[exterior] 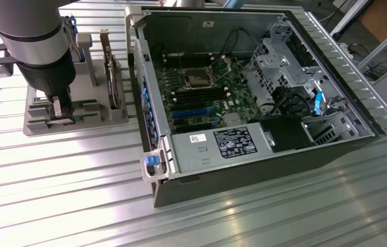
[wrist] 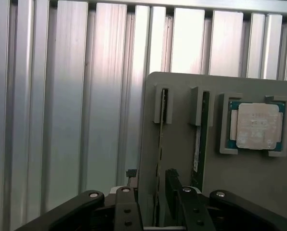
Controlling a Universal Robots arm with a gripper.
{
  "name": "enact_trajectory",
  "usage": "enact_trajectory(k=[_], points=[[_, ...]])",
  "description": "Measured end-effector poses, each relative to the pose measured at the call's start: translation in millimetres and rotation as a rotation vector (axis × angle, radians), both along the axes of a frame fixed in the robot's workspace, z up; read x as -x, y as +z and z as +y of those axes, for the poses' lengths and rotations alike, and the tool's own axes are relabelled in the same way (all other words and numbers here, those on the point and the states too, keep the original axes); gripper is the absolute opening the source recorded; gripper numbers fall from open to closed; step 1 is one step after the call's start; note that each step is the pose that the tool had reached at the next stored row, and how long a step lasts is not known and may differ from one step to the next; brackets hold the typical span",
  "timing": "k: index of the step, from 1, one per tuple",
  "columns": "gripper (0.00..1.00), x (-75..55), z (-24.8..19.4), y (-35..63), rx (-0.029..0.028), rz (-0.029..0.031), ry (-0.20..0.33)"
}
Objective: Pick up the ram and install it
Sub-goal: 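Pick up the ram and move it above insertion slot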
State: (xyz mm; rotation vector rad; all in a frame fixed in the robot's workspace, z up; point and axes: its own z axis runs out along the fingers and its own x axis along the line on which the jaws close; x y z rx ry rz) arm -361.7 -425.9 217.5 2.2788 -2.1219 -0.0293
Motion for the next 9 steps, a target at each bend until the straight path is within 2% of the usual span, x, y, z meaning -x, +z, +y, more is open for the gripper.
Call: enact_trajectory(k=[4, 9], points=[[0.36, 4.0, 0.0, -2.0, 0.0001, 0.0001, 0.030], [0.36, 4.5, 1.0, -4.9, -0.0002, 0.0000, 0.032]])
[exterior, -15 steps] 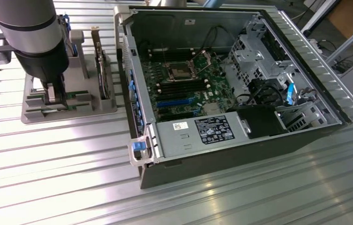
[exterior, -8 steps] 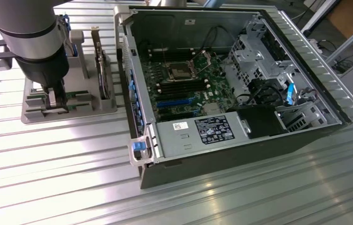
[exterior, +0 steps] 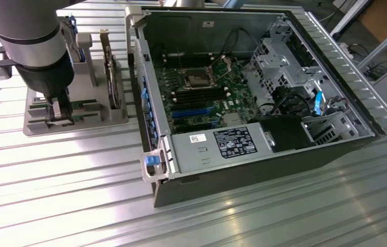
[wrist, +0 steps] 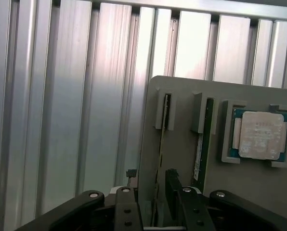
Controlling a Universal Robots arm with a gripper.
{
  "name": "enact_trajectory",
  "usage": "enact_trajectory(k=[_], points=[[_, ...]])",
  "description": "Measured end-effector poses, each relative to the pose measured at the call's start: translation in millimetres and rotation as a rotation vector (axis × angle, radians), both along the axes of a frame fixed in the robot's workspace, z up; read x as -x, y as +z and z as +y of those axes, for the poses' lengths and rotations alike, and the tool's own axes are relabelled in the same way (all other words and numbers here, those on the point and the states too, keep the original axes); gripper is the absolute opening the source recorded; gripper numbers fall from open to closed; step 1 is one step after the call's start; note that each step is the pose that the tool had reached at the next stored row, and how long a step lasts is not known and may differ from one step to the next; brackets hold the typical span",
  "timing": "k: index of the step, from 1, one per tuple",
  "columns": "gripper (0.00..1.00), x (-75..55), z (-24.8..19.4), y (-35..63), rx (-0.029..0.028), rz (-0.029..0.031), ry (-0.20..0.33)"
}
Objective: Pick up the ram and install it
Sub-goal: 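Pick up the ram and move it above insertion slot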
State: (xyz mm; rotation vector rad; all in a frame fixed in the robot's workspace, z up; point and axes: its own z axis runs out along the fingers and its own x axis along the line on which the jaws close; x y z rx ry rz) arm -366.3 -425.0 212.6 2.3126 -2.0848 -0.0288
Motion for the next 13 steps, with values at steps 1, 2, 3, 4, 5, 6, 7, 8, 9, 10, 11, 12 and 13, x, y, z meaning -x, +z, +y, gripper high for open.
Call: enact_trajectory(k=[1, 2, 3, 4, 5, 6, 7, 8, 9, 10, 11, 12, 13], points=[[0.36, 0.0, 0.5, -0.9, 0.0000, -0.0001, 0.000], [0.36, 0.0, 0.7, -2.6, 0.0000, 0.0000, 0.000], [0.36, 0.1, 0.7, -3.6, 0.0001, 0.0000, 0.000], [0.36, 0.1, 0.7, -4.4, -0.0001, -0.0001, 0.000], [0.36, 0.1, 0.7, -4.7, 0.0001, 0.0001, 0.000], [0.36, 0.1, 0.8, -4.8, 0.0002, 0.0002, 0.000], [0.36, 0.1, 1.4, -4.9, 0.0000, 0.0000, 0.000], [0.36, 0.1, 2.0, -4.9, 0.0000, 0.0000, 0.000], [0.36, 0.1, 2.8, -4.9, 0.0001, 0.0001, 0.000], [0.36, 0.1, 5.0, -4.9, 0.0000, 0.0000, 0.000], [0.36, 0.1, 5.6, -5.0, -0.0001, -0.0001, 0.000], [0.36, 0.1, 5.6, -5.1, 0.0002, 0.0002, 0.000], [0.36, 0.1, 5.5, -5.8, 0.0001, 0.0000, 0.000]])
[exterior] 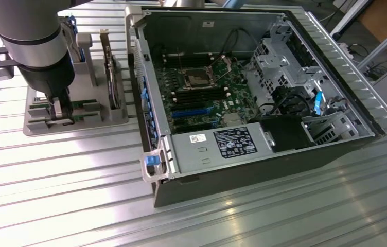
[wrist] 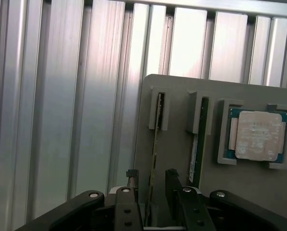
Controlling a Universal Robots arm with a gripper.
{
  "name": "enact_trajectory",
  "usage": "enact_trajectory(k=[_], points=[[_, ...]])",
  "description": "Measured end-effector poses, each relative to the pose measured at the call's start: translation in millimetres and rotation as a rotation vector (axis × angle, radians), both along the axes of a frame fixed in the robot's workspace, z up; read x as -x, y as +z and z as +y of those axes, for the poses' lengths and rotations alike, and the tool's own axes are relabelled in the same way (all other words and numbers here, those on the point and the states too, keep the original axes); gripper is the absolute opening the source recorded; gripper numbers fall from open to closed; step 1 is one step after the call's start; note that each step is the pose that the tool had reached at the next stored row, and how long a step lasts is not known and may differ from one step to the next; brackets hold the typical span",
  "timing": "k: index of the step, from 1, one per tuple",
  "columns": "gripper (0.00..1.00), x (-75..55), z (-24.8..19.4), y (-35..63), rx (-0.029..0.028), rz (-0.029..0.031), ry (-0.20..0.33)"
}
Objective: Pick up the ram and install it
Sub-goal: 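Pick up the ram and move it above insertion slot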
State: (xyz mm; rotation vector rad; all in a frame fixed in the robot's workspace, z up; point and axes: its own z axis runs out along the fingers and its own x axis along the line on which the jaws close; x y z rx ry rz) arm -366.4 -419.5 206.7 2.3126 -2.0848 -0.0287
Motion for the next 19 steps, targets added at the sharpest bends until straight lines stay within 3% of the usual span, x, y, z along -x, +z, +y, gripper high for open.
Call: enact_trajectory(k=[6, 7, 8, 12, 19], points=[[0.36, -0.1, -0.1, -0.1, -0.0005, 0.0000, 0.000], [0.36, -0.1, -0.1, -0.2, -0.0128, -0.0002, 0.000], [0.36, 0.0, -0.1, -0.2, -0.0203, -0.0001, 0.000], [0.36, 0.4, -3.9, -0.1, -0.0219, 0.0001, 0.000], [0.36, 0.4, -3.9, -0.1, -0.0220, 0.0000, 0.000]])
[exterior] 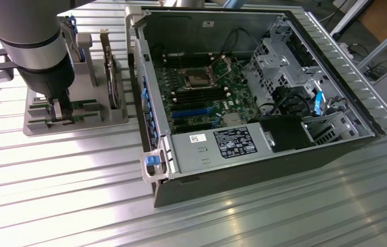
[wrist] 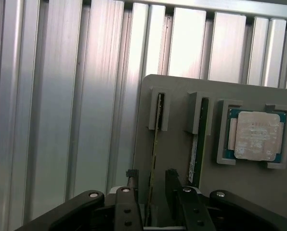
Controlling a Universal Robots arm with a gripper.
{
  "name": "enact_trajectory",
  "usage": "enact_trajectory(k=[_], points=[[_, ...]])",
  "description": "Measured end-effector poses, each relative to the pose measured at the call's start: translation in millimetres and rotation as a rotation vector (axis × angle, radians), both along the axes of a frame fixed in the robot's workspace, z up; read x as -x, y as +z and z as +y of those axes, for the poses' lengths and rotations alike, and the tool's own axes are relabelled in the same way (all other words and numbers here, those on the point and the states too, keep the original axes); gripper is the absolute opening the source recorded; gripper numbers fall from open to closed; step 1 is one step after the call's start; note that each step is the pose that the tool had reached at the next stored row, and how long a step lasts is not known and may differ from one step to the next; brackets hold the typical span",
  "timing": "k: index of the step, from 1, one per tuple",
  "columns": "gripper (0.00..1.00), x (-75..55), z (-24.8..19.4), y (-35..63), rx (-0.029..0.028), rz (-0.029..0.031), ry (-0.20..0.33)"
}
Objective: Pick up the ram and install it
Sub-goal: 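Pick up the ram and move it above insertion slot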
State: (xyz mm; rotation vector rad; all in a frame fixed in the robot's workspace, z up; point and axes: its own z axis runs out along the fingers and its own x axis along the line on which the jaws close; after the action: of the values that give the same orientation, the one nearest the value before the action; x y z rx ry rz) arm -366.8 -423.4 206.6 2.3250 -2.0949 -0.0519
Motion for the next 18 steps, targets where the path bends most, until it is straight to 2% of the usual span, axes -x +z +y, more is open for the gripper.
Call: enact_trajectory(k=[1, 4, 5, 18], points=[[0.35, 0.0, 0.0, 0.0, 0.0000, 0.0000, 0.000], [0.16, 0.0, 0.0, 0.0, 0.0000, -0.0001, 0.000], [0.13, 0.0, 0.0, 0.0, 0.0000, 0.0000, 0.000], [0.13, 0.0, 0.0, 2.1, 0.0002, 0.0000, 0.000]])
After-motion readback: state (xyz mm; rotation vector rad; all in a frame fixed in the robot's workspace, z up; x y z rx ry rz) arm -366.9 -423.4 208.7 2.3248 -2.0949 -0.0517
